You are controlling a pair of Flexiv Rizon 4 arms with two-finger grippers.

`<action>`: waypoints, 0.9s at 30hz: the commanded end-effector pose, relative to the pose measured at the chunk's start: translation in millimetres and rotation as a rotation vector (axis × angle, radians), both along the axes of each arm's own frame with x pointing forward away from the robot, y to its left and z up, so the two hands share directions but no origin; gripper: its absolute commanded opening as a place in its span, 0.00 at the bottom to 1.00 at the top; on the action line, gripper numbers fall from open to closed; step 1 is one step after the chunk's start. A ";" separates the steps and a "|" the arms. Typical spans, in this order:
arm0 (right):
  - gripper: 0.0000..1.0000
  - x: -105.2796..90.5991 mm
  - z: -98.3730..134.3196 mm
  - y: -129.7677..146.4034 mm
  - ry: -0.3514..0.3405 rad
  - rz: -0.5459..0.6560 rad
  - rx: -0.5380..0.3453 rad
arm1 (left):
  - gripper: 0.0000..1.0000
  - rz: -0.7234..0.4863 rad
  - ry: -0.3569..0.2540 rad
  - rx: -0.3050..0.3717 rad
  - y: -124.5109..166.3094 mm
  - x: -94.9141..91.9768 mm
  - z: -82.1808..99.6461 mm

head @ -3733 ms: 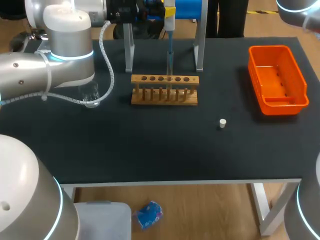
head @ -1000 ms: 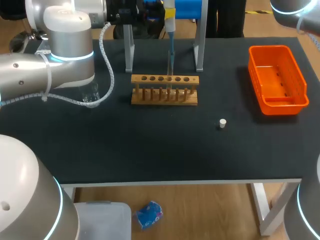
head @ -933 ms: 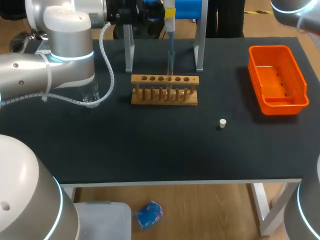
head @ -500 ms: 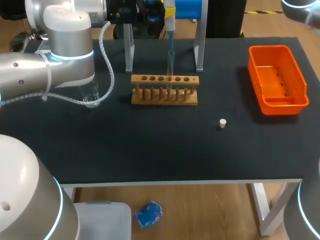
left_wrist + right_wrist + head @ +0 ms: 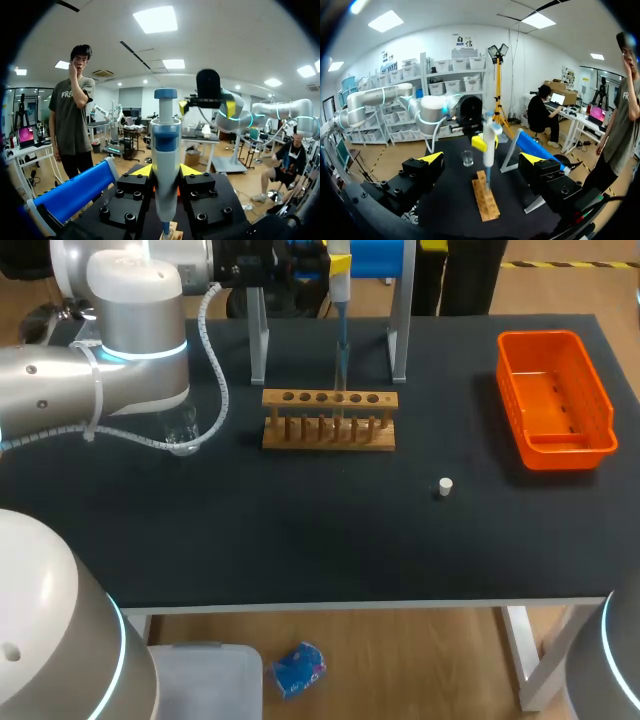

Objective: Invert the test tube, pick up the pipette, mount the tip to pipette, aspirate from beaker and dispense into the tube, eject the tip, return the pipette, and cap with the stopper.

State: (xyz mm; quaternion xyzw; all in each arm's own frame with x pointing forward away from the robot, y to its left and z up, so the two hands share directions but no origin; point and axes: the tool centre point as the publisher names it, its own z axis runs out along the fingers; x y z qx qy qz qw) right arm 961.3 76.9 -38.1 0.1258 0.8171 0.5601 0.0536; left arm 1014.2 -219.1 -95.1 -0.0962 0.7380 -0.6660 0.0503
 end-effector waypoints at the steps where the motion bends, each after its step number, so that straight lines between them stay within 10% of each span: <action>1: 1.00 -30.2 -34.6 -23.7 -0.002 -0.007 0.035 | 0.00 0.001 0.001 0.003 -0.4 -0.1 0.8; 16: 1.00 -38.2 -151.7 6.2 0.017 -0.003 0.013 | 0.00 0.001 0.001 0.003 -0.4 -0.1 0.8; 27: 1.00 -18.5 -186.3 30.9 0.029 0.004 -0.011 | 0.00 0.001 0.001 0.003 -0.4 -0.1 0.8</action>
